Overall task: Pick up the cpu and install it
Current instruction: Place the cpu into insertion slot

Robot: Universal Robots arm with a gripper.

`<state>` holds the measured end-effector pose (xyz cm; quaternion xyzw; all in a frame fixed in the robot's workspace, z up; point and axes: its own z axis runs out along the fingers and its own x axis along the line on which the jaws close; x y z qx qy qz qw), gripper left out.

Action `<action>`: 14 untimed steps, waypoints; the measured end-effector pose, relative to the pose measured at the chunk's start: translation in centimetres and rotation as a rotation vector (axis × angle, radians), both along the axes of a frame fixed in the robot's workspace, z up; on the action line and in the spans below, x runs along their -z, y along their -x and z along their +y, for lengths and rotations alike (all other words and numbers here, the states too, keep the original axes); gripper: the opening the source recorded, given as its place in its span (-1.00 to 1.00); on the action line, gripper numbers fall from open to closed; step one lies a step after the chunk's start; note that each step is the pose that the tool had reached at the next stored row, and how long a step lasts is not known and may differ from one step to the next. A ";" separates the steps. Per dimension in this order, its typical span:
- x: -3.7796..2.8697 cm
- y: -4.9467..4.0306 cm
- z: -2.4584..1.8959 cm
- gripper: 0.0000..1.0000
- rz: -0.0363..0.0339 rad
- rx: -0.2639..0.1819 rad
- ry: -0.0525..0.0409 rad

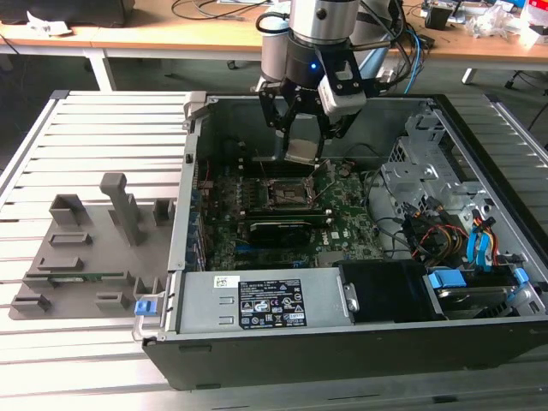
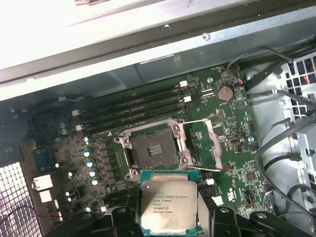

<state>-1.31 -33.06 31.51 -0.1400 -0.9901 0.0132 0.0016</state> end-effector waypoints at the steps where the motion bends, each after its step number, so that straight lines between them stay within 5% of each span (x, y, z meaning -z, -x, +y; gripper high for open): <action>1: 0.00 0.00 0.00 0.09 0.0000 0.006 0.0000; 14: 0.03 0.00 0.00 0.09 0.0000 0.126 0.0006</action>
